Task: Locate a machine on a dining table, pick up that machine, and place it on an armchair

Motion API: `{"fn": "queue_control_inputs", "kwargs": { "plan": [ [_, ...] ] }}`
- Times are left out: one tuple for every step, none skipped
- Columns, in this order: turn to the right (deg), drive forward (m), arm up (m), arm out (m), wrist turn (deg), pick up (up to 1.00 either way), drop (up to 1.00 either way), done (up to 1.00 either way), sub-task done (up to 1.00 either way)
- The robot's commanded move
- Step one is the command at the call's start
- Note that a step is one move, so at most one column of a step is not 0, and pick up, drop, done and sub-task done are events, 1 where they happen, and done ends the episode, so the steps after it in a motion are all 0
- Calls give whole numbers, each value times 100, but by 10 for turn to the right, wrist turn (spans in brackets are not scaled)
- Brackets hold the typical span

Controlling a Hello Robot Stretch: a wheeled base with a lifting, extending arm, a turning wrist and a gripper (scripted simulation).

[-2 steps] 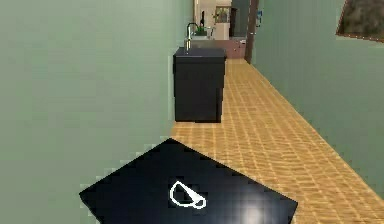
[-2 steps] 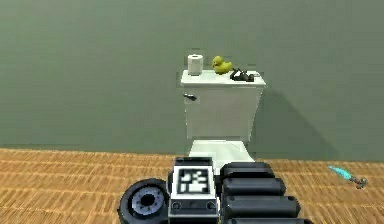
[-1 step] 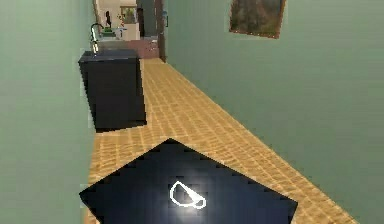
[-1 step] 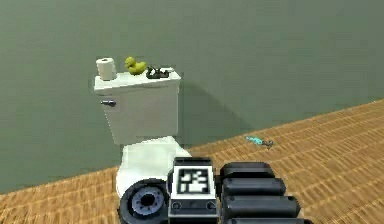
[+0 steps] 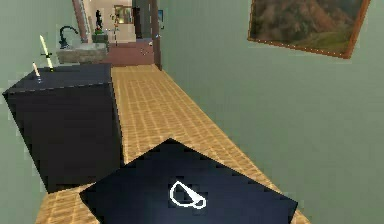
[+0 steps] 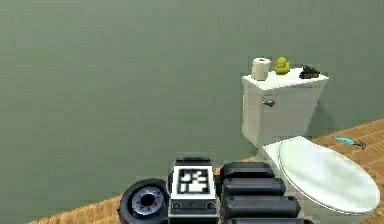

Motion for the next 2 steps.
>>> {"fn": "queue_control_inputs", "kwargs": {
  "plan": [
    [0, 100, 0, 0, 0, 0, 0, 0, 0],
    [60, 0, 0, 0, 0, 0, 0, 0, 0]
  ]
}}
